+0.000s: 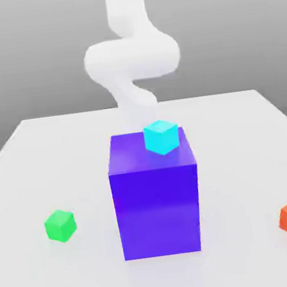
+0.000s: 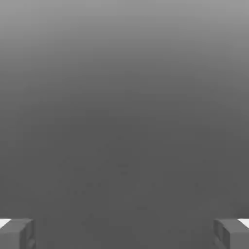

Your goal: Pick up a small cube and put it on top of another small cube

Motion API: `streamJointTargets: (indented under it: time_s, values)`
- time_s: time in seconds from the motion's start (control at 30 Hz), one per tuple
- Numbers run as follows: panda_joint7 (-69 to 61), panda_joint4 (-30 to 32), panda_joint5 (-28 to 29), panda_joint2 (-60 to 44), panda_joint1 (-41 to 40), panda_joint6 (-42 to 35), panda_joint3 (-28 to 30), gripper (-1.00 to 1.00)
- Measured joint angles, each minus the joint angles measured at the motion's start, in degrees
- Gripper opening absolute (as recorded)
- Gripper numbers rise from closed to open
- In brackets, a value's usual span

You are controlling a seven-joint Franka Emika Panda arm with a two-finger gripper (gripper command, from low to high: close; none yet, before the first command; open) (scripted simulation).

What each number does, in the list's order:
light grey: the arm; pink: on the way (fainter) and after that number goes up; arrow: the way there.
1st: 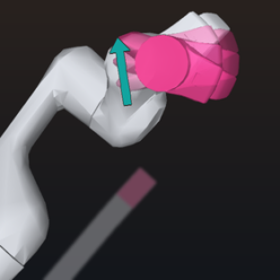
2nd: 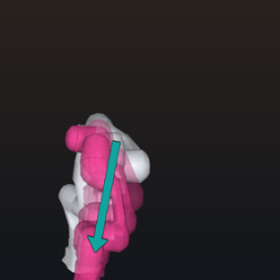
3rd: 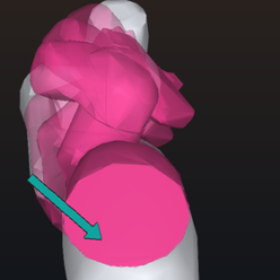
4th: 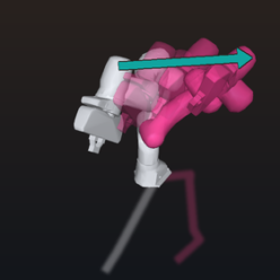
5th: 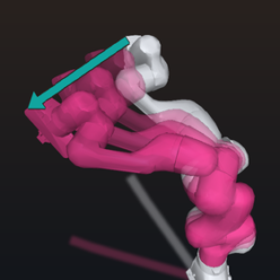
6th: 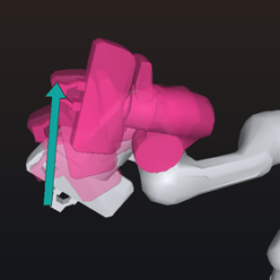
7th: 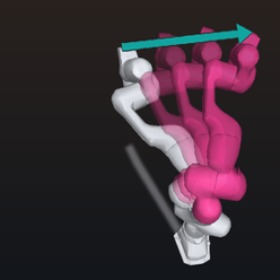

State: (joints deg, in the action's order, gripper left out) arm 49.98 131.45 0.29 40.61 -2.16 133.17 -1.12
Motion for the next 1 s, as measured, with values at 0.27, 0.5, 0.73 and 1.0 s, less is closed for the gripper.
streamJointTargets:
  time_s: [0.27, 0.5, 0.73, 1.0]
  values:
    - [14.1, -1.1, 1.9, -17.0, -6.1, 4.5, -3.2, 0.00]
    - [26.8, -2.0, 4.3, -31.5, -9.6, 8.3, -4.2, 0.00]
    - [38.5, -2.9, 5.4, -46.0, -11.5, 12.2, -3.2, 0.00]
    - [48.3, -4.0, 2.0, -62.3, -11.7, 17.1, -1.2, 0.00]
